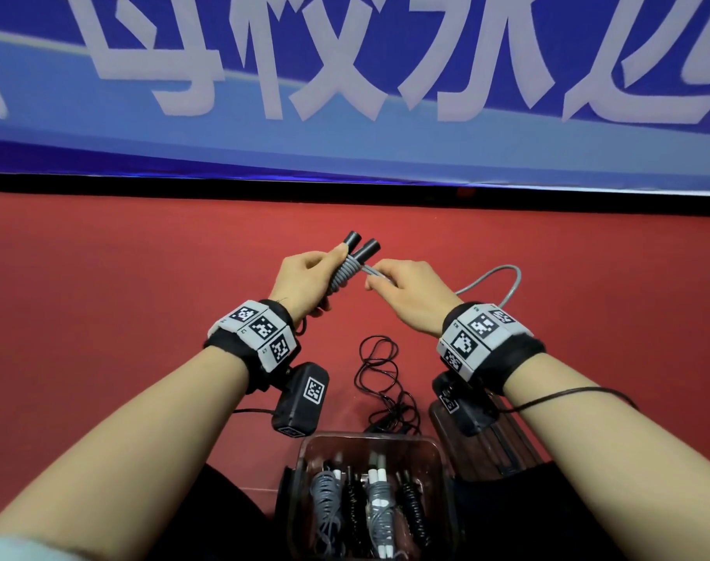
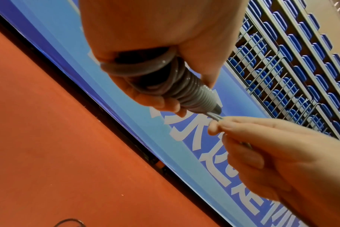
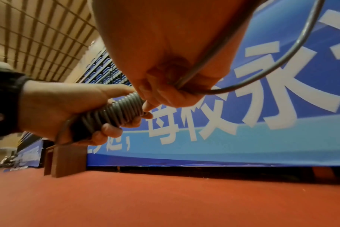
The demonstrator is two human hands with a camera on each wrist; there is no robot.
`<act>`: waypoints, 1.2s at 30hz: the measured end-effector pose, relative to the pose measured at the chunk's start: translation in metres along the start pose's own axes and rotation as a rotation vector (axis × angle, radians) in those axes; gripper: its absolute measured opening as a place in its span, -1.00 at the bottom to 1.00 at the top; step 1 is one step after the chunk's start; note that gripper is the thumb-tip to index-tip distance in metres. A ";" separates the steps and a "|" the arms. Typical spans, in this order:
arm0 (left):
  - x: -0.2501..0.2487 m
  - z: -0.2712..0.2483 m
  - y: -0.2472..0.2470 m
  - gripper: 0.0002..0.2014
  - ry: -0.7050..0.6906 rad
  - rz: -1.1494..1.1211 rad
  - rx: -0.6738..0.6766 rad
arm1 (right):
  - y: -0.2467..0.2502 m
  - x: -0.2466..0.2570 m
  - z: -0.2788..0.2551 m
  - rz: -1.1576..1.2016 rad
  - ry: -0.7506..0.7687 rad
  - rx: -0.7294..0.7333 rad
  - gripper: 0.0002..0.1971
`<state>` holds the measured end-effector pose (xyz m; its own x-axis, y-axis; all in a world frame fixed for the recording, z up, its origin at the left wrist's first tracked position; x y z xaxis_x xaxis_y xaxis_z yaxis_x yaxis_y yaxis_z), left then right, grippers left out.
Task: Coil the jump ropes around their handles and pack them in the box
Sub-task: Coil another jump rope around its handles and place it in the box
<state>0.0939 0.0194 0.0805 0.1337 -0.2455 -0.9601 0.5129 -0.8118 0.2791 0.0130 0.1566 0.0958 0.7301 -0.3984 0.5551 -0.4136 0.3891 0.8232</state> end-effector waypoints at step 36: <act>-0.029 -0.045 -0.029 -0.40 -0.313 0.621 0.431 | 0.034 0.022 -0.007 0.259 0.134 0.068 -0.75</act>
<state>0.1135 0.0737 0.0999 0.0106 -0.8026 -0.5965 0.0439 -0.5956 0.8021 0.0182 0.1668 0.1352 0.6591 -0.1778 0.7308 -0.6277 0.4051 0.6647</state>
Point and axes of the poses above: each hand's wrist, its own z-axis towards the middle knuckle, its own y-axis out of the back of the hand, x = y × z, the point moved 7 cm from there along z, towards the middle knuckle, and after that the axes turned 7 degrees about x, right-handed, at the moved point
